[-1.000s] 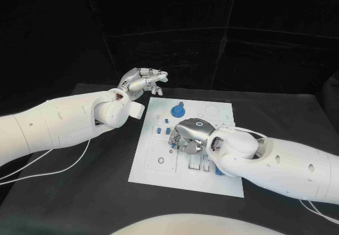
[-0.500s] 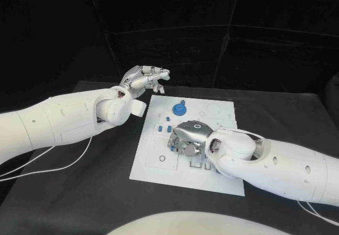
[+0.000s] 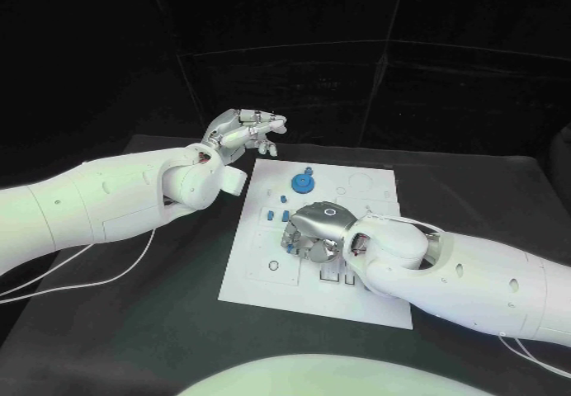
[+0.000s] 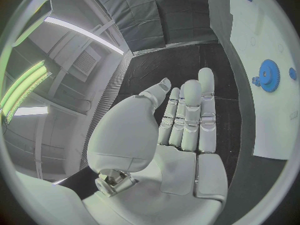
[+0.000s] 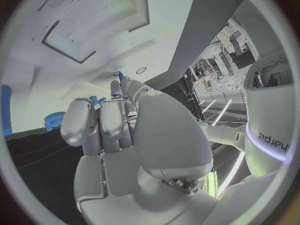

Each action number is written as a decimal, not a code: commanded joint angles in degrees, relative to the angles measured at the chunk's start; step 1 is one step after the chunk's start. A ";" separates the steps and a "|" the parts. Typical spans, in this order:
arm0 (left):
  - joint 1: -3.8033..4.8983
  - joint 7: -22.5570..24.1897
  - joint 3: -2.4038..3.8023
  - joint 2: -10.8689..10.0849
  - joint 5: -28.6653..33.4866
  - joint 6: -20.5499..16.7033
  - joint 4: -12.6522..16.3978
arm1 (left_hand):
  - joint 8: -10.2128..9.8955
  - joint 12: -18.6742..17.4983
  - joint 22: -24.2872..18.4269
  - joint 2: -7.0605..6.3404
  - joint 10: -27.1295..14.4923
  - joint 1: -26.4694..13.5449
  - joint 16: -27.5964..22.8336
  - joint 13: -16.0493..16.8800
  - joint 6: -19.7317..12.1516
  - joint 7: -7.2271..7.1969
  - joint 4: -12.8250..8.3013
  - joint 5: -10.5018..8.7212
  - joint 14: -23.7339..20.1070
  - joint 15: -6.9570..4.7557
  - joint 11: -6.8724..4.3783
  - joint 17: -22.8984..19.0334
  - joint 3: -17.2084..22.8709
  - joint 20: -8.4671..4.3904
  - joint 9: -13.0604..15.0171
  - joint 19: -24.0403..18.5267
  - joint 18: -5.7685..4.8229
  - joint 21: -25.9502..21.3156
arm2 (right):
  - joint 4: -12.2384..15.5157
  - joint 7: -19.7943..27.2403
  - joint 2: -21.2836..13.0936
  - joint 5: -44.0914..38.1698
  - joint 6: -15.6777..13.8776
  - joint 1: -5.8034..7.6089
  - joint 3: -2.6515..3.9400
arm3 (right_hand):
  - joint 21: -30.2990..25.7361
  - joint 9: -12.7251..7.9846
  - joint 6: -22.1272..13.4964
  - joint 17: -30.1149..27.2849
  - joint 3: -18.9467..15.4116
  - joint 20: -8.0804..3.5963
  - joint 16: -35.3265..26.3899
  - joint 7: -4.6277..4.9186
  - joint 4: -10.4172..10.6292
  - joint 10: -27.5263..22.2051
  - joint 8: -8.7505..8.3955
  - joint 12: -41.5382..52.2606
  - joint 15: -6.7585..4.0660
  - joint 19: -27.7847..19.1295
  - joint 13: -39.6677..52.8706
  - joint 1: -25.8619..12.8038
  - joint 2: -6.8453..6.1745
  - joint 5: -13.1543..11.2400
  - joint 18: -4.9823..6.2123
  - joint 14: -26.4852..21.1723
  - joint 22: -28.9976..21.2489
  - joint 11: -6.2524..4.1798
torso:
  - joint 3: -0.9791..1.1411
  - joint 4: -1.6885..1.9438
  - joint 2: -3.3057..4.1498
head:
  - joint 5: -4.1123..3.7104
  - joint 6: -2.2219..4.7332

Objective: Assemble the parts on the task board

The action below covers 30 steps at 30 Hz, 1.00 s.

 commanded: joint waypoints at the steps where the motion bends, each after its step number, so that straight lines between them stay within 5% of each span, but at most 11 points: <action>1: 0.08 -0.01 0.04 -0.01 0.21 0.71 -0.04 | 0.26 0.24 -0.06 0.24 -0.57 0.51 -0.19 -0.09 -0.50 -0.06 -0.06 0.03 -0.47 -0.10 -0.02 -0.05 -0.33 0.19 -0.09 -0.41 0.31 -0.23 | -0.10 -0.18 0.02 -1.74 0.17 -0.01 -0.04 | 0.05 0.08 0.05 -0.05 0.36 0.05 0.13 0.27 -0.06 -0.03 -0.19 -0.18 -0.13 0.06 -0.07 -0.63 0.06 0.10 -0.54 1.51 -0.05 0.22 | 0.02 -0.01 -0.01 | 0.01 -0.12; 18: 0.08 -0.16 0.03 -0.02 0.21 0.83 -0.47 | 0.29 0.29 -0.15 0.26 -0.66 0.47 -0.33 -0.10 -0.58 -0.01 -0.03 0.03 -0.59 -0.06 0.02 -0.26 -0.41 0.22 -0.11 -0.42 0.31 -0.36 | 0.58 -0.16 -0.48 -4.40 -2.53 -0.13 -0.03 | 0.05 0.11 0.08 -0.10 0.70 0.05 0.15 0.28 -0.31 0.01 -0.14 -0.16 -0.12 0.04 -0.05 -0.92 -0.07 0.35 -0.53 1.48 -0.04 0.22 | 0.00 0.00 -0.02 | 0.19 -0.31; 30: 0.08 -0.18 0.03 0.02 0.21 0.88 -0.54 | 0.29 0.29 -0.15 0.26 -0.66 0.47 -0.33 -0.10 -0.58 -0.01 -0.03 0.03 -0.59 -0.06 0.02 -0.26 -0.41 0.22 -0.11 -0.42 0.31 -0.36 | 0.34 -0.97 -0.36 -5.42 -0.04 -0.13 -0.03 | 0.06 0.13 0.13 -0.03 0.87 0.05 0.26 0.28 -0.41 0.06 -0.10 -0.13 -0.12 0.04 -0.03 -1.38 -0.25 0.39 -0.53 1.49 -0.02 0.23 | -0.01 0.01 0.00 | 0.27 -0.55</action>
